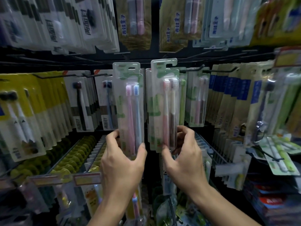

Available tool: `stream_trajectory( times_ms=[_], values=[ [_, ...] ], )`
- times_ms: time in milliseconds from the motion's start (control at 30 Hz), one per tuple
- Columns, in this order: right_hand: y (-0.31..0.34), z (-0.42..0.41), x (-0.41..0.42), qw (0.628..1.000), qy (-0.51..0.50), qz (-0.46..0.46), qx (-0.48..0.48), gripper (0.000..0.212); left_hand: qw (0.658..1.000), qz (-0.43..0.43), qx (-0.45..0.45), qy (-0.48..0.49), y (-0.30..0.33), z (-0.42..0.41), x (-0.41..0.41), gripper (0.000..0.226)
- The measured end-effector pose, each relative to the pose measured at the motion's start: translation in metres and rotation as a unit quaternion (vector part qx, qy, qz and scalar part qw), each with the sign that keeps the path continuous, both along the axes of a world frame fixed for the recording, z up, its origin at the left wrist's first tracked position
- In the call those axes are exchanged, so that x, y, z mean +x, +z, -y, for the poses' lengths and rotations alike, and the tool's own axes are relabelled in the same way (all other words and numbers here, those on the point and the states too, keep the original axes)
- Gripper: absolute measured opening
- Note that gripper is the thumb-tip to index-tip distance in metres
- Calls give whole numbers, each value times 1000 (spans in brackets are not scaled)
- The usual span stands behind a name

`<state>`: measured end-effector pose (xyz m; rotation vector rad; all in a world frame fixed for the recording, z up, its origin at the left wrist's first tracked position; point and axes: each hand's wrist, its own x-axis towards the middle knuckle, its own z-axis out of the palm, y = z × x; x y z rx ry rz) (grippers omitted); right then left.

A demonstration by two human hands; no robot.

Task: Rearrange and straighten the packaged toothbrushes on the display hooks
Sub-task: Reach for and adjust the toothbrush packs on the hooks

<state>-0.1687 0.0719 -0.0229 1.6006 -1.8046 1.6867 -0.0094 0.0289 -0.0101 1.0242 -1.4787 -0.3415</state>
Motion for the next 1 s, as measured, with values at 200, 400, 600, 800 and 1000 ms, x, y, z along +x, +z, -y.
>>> stream_trajectory(
  times_ms=[200,400,600,800,1000],
  values=[
    [2,-6,-10,1000,-4,12,-5,60,1000,13,4,-7,0,-4,-7,64],
    [3,-17,-21,1000,-14,18,-7,59,999,31,-11,-12,2,-15,-21,69],
    [4,-28,-32,999,-36,18,-2,60,998,39,-22,-36,5,-27,-37,68],
    [5,-37,-42,999,-44,31,-7,60,997,39,-29,-59,6,-35,-53,65],
    [4,-41,-52,997,-56,42,-11,60,996,46,-31,-66,5,-40,-69,69]
  ],
)
